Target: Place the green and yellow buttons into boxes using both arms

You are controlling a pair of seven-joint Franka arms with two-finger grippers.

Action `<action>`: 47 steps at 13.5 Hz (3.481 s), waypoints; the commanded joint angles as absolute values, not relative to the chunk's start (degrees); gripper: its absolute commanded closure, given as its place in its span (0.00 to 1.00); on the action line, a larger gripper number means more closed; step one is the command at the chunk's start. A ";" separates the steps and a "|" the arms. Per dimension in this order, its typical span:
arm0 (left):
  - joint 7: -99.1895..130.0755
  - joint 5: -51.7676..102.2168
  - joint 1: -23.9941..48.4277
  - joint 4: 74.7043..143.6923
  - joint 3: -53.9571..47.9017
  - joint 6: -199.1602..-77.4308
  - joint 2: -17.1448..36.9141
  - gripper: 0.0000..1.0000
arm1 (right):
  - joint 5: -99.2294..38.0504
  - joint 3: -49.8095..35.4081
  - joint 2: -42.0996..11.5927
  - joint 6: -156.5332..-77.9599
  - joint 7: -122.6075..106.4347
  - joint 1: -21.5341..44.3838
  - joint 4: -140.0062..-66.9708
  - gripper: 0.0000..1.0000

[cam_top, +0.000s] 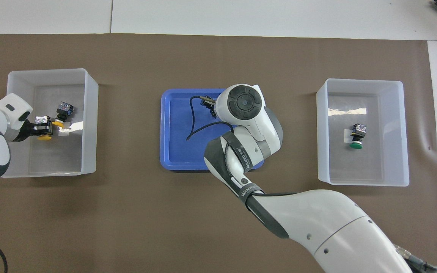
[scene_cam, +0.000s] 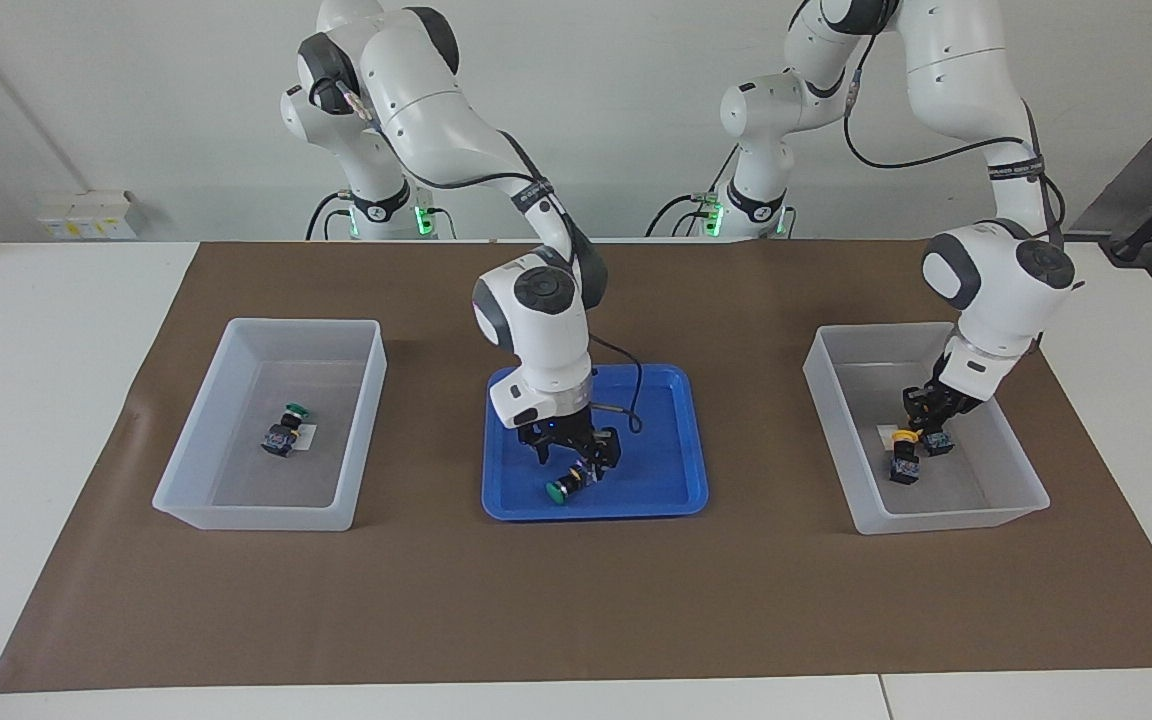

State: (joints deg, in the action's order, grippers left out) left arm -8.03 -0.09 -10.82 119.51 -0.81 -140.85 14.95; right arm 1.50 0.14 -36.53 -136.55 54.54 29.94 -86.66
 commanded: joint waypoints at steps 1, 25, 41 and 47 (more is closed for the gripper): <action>-9.14 0.88 -10.28 119.18 -0.79 -141.24 14.85 0.64 | 0.79 -0.70 -35.68 -137.89 53.44 29.18 -87.62 0.00; -3.87 -3.43 2.20 74.88 -1.40 -78.50 12.41 0.37 | -2.20 -0.53 -13.20 -117.72 46.62 20.41 -94.92 1.00; 4.47 -1.68 2.99 98.61 -1.67 -93.60 -2.81 0.00 | -2.02 -0.62 -7.21 -137.55 -4.49 -3.08 -124.81 0.00; 5.36 -1.05 3.52 98.70 -2.81 -94.57 -2.81 0.00 | 0.07 -0.62 -2.12 -125.48 1.84 -2.90 -112.80 0.00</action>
State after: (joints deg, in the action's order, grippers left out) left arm 4.72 -1.89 2.83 96.45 -3.52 -92.81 -1.06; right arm -1.39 -0.25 -4.69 -133.00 0.25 -2.59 -117.36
